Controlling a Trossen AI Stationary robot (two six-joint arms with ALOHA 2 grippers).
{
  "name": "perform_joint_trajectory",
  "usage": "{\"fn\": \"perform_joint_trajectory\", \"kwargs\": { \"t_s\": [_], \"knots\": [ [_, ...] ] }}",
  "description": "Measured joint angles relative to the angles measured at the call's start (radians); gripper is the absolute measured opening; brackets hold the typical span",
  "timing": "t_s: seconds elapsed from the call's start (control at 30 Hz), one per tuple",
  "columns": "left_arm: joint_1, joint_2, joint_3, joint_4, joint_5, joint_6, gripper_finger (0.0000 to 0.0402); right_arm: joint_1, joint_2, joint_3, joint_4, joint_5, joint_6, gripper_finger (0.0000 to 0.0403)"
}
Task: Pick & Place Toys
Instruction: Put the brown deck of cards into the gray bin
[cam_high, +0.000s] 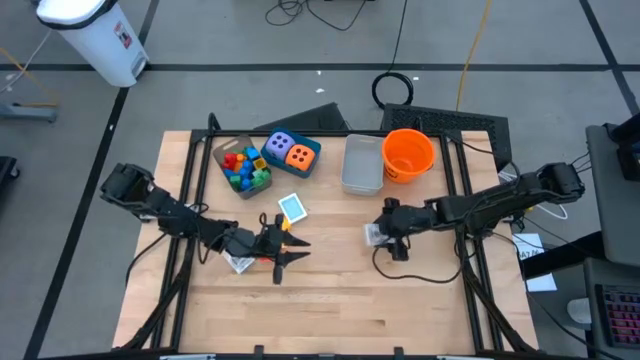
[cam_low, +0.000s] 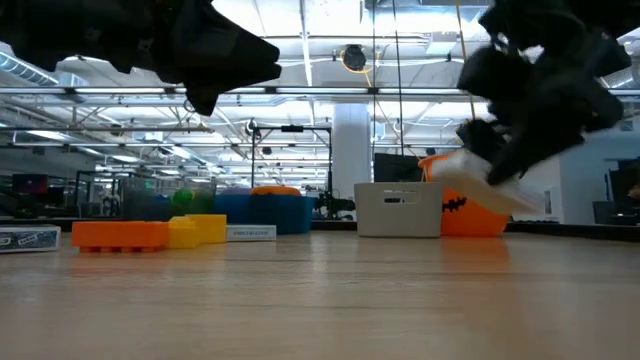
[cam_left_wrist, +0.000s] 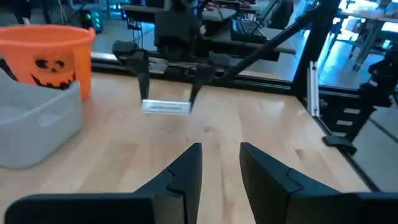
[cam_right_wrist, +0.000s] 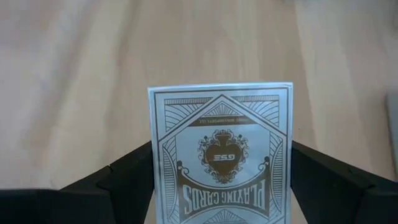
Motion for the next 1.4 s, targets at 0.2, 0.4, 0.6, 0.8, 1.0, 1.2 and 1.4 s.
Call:
{"fn": "perform_joint_trajectory", "kwargs": {
  "t_s": [0.2,0.4,0.6,0.8,1.0,1.2,1.4],
  "knots": [
    [0.026,0.000,0.107,-0.075,0.132,0.211,0.0118,-0.001,-0.007,0.001,0.204,-0.157,0.006,0.0303],
    [0.018,0.072,0.413,-0.555,0.049,0.403,0.0118,-0.014,-0.007,0.001,0.284,-0.302,0.086,0.0308],
    [0.037,0.251,0.695,-0.762,0.051,0.561,0.0118,-0.013,-0.006,0.001,0.285,-0.394,0.125,0.0304],
    [0.058,0.380,0.882,-0.865,0.059,0.689,0.0118,-0.013,-0.006,0.001,0.284,-0.470,0.163,0.0308],
    [0.072,0.441,0.947,-0.878,0.081,0.769,0.0122,-0.011,-0.006,0.001,0.285,-0.503,0.169,0.0304],
    [0.104,0.457,0.953,-0.883,0.152,0.743,0.0164,-0.011,-0.006,0.001,0.300,-0.550,0.196,0.0306],
    [0.120,0.458,0.953,-0.878,0.158,0.736,0.0210,-0.011,-0.006,0.002,0.326,-0.577,0.198,0.0302]
  ]
}}
